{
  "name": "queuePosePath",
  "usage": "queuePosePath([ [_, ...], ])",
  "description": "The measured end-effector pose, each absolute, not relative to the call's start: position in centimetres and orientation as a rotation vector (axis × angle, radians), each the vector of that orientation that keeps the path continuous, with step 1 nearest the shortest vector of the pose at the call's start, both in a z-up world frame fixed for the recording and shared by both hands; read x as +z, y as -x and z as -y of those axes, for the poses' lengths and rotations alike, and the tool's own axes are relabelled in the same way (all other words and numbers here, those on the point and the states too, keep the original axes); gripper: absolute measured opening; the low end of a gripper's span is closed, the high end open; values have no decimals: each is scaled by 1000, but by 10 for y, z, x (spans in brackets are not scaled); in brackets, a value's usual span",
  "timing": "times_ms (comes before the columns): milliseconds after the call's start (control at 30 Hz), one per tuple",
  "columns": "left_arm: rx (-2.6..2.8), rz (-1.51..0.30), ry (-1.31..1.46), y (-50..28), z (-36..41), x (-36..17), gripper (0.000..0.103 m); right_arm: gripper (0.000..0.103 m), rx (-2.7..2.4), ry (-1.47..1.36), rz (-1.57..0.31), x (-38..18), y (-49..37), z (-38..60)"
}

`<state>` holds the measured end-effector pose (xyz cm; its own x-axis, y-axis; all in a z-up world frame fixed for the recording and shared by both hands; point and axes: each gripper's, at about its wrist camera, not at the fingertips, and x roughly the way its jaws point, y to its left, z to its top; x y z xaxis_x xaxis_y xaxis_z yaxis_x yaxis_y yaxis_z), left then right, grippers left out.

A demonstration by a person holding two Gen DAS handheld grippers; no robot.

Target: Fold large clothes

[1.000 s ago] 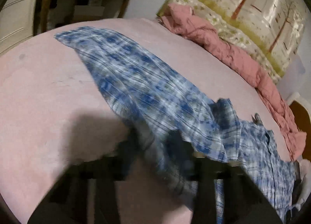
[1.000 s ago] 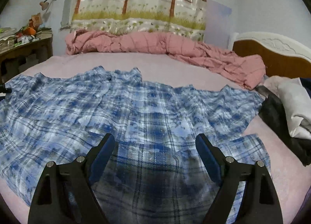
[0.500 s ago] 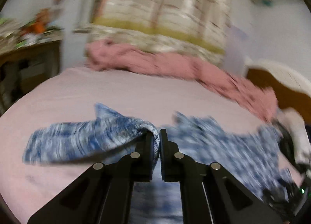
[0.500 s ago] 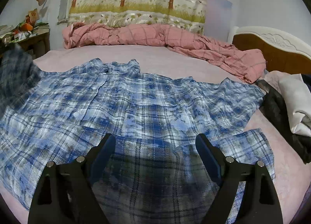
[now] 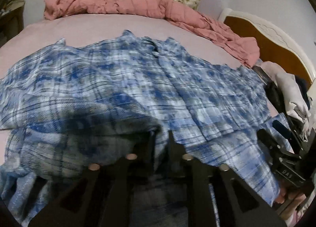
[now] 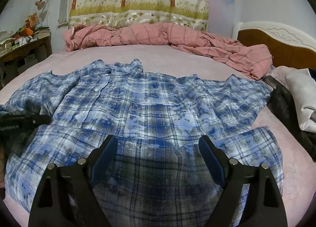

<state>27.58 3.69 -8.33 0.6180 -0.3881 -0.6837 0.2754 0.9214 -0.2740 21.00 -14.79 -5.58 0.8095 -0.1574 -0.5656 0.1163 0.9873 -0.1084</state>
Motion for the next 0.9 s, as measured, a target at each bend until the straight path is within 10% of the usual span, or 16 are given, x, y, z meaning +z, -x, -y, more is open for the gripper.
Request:
queuePosePath([
  [267,-114,-402,200,-206,-90,-33,98,87,-144,52,-621,-58,-211,148],
  [733,289,-651,365,-259,-267,-55,98,87,-156,61,-617,-58,-209,143],
  [900,232,-811,426,-280,-269,-91,73,87,-159,55,-608,-57,-209,145],
])
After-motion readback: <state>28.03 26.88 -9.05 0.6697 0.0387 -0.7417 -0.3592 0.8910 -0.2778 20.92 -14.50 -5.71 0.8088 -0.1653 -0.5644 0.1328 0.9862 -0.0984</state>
